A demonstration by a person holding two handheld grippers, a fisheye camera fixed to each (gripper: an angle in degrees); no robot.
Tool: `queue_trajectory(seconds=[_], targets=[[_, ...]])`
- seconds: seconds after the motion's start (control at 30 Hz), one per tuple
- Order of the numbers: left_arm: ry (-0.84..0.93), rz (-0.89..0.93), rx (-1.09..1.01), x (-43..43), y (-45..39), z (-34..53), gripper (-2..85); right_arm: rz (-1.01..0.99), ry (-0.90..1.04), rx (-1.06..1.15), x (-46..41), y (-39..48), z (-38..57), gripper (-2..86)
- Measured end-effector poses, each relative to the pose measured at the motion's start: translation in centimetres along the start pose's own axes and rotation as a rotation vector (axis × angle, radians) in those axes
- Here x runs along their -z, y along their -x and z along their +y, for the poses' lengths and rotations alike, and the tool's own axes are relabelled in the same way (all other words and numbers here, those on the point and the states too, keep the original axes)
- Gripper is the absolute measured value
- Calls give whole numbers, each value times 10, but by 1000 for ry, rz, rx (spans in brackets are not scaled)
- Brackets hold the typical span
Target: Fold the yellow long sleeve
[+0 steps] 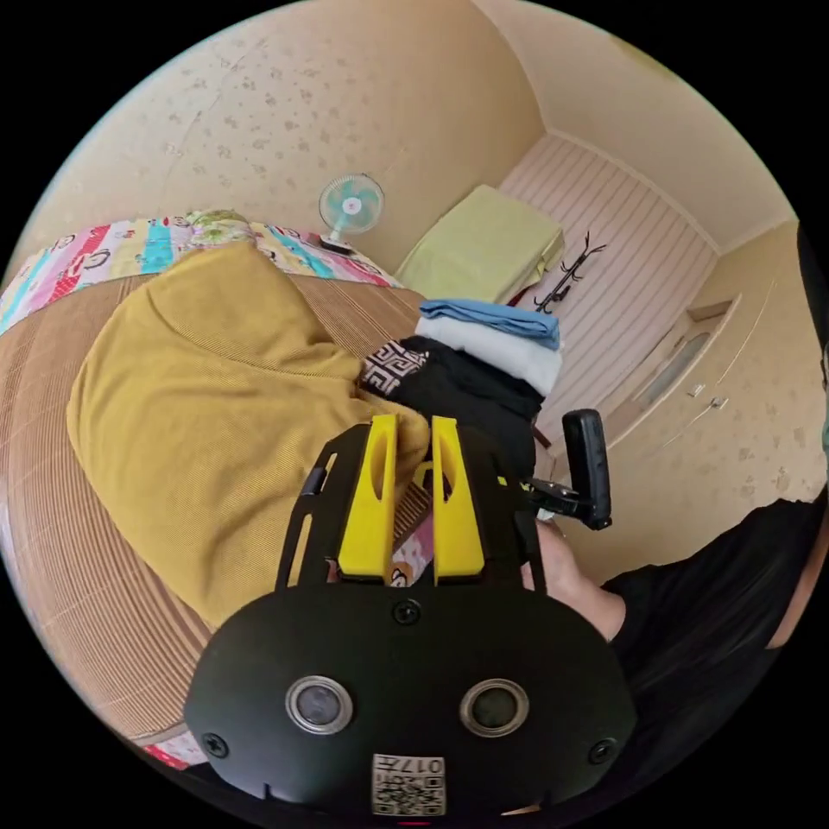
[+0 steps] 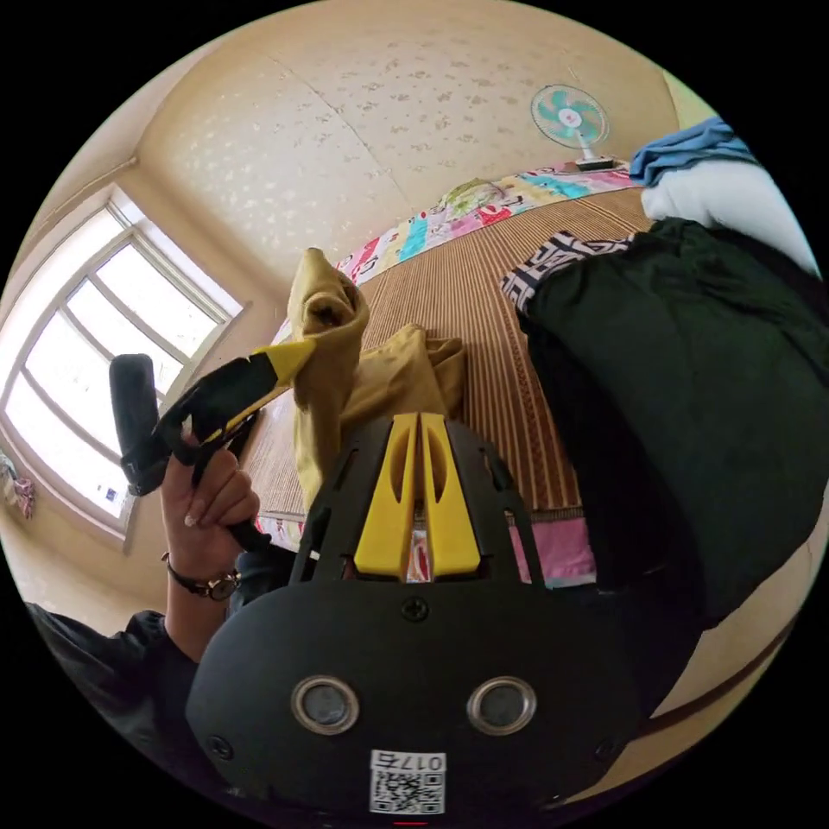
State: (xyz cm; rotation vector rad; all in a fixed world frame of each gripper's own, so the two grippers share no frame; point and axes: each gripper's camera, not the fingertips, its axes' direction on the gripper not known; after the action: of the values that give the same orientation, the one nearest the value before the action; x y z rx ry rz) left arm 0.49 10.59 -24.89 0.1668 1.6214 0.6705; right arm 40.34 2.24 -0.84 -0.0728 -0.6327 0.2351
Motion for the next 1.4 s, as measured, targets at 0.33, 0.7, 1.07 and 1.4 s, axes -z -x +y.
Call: queue_trajectory(seconds=[0.33, 0.7, 1.07, 1.4], targets=[[-47, -290, 642, 77, 77, 145, 170, -377, 57, -258, 98, -109, -56, 111], [-138, 234, 349, 123, -11, 169, 54, -975, 103, -548, 124, -169, -66, 202], [-693, -260, 288, 373, -80, 303, 92, -1375, 232, -18, 83, 66, -144, 158], [-775, -521, 613, 426, -43, 395, 111, -1269, 245, -94, -160, 293, -78, 105]])
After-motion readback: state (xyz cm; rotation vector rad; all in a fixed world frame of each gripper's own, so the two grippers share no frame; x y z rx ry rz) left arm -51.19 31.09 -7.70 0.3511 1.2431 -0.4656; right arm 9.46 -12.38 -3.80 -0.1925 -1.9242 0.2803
